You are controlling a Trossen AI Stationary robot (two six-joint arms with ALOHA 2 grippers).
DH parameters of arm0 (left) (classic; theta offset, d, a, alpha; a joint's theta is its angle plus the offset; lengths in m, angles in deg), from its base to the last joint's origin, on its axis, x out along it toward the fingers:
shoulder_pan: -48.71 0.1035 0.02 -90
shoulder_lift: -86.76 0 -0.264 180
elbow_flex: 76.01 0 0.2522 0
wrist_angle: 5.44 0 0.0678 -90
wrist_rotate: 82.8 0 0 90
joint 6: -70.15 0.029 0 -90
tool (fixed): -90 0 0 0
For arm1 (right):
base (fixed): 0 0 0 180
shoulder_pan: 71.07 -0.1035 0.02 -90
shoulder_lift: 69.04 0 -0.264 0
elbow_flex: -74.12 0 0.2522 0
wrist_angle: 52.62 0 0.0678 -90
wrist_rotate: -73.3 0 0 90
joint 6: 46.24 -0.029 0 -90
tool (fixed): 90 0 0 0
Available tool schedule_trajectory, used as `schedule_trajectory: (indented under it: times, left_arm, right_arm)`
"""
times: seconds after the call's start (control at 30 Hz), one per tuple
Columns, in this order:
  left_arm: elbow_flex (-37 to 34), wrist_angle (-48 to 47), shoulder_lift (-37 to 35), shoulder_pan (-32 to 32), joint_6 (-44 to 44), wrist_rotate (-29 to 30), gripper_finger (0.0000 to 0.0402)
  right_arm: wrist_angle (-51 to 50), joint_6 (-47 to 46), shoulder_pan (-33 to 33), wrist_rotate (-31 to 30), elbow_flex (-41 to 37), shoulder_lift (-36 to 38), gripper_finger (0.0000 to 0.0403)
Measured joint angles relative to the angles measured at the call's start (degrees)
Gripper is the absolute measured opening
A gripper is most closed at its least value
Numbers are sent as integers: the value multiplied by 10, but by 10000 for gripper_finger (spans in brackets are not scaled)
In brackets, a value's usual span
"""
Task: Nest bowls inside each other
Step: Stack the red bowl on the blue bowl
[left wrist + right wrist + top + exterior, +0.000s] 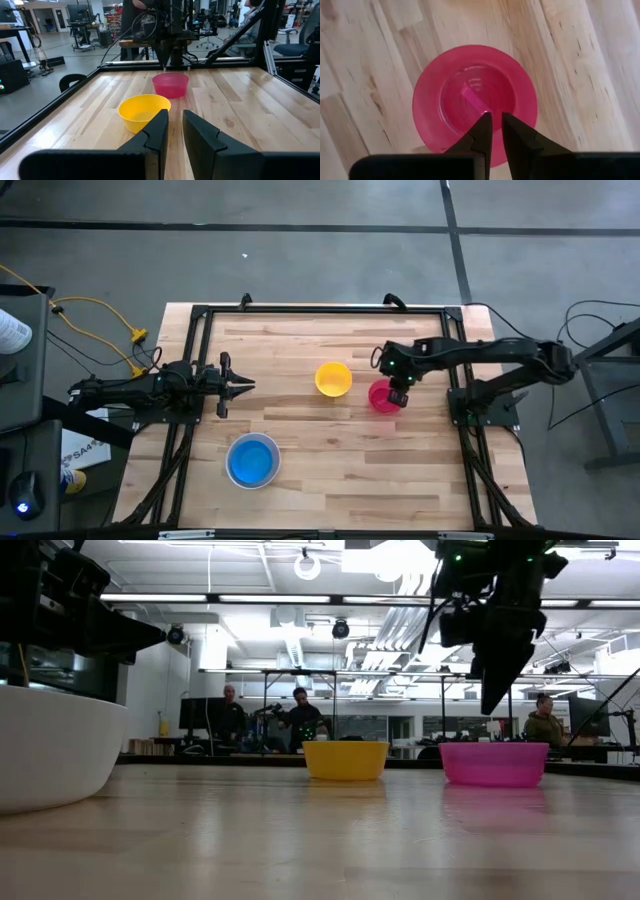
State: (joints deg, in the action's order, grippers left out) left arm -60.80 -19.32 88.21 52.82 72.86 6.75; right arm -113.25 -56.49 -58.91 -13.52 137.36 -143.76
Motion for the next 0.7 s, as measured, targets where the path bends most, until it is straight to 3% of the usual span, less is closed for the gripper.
schedule_trajectory:
  times: [0.43, 0.7]
  left_arm:
    - [0, 0, 0, 0, 0, 0, 58]
    - [0, 0, 0, 0, 0, 0, 58]
  right_arm:
    - [-17, -50, 7, -3, 7, -18, 35]
    - [-31, -94, 19, -45, 8, -51, 35]
